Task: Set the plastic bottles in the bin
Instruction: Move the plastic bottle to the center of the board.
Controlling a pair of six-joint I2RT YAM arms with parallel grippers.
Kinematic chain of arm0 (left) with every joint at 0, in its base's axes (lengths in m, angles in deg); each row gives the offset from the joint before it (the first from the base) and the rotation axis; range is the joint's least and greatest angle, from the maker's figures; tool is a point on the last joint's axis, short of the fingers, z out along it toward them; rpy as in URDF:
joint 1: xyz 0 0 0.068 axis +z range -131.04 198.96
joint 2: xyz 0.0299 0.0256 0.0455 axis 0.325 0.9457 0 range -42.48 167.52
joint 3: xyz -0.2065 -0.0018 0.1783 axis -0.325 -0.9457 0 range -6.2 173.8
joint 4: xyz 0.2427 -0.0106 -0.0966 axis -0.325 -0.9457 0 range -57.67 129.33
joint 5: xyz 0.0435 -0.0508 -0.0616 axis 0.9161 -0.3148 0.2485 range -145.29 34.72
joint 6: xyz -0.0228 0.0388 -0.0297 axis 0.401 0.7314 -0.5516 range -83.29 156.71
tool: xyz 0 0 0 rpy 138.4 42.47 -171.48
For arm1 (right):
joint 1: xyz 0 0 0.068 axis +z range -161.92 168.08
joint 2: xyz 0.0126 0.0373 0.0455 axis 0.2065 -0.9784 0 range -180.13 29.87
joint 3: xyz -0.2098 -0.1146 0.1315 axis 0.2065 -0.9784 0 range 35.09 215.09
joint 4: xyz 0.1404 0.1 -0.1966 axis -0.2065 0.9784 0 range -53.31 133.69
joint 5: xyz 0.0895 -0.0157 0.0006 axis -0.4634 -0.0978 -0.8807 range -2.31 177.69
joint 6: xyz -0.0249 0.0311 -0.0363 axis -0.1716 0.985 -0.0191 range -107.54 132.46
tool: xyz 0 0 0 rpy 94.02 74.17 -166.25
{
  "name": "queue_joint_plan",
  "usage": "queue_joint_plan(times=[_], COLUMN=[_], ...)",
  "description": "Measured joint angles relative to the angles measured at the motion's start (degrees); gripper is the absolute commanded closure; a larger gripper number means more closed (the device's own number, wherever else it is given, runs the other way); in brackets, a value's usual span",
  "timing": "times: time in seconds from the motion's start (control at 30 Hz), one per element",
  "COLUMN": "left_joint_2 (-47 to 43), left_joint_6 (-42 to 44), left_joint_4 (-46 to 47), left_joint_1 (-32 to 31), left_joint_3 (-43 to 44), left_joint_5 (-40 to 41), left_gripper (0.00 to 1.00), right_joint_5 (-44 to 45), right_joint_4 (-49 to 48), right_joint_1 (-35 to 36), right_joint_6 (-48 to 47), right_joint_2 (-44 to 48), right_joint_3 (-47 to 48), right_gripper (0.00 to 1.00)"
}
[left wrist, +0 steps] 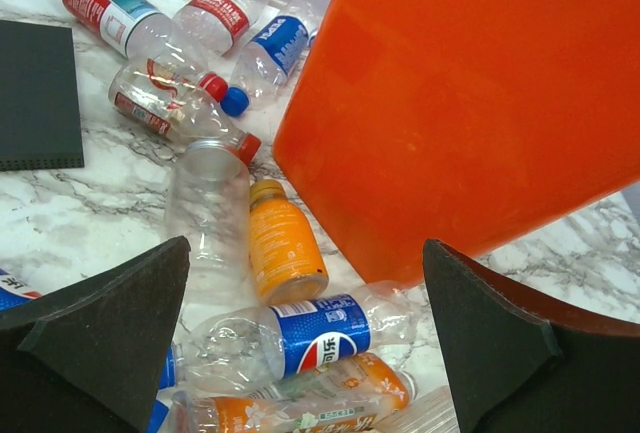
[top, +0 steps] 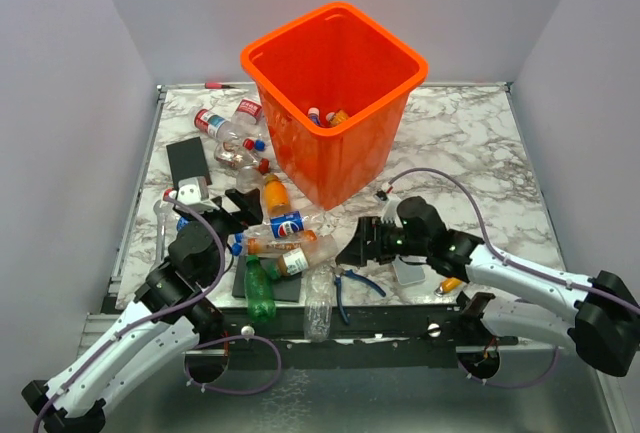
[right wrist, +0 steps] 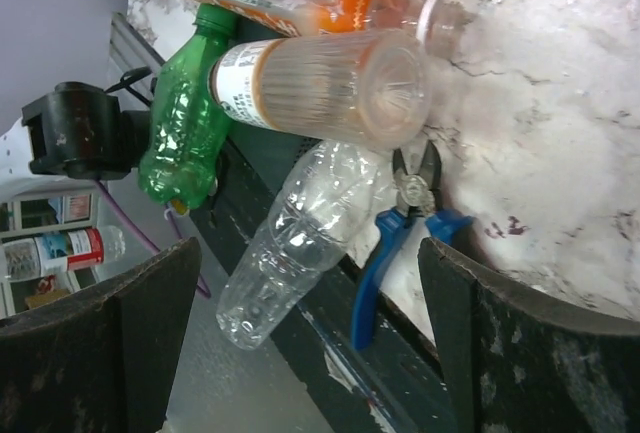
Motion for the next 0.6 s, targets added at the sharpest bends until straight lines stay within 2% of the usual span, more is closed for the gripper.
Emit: queue_joint_plan(times=[0.2, 0.3, 0.4, 0.6], left_joint_2=[-2.43, -2.62, -2.62, -2.91], left_joint_6=[-0.81, -1.14, -1.38, -1.7], left_joint_4=[0.79, 0.96, 1.01, 0.98], left_joint_1=[0.0, 0.0, 0.0, 0.0], left_joint_3=[-0.02, -0.02, -0.09, -0.35], left_joint_5=[0.0, 0.0, -0.02, -0.09], left_gripper=[0.01, 0.01, 0.01, 0.01], right_joint_5=[6.19, 9.03, 10.56, 11.65], right_joint_4=[5.31, 11.17, 16.26, 23.12], right_joint_1=[10.16, 15.72, 18.62, 21.51], right_joint_6=[3.3, 5.49, 7.3, 10.6], right_joint_2=[-4.46, -8.9, -12.9, -15.06], right_joint_3=[7.13, 12.28, 15.61, 16.2], right_gripper=[0.1, 0.1, 0.09, 0.08])
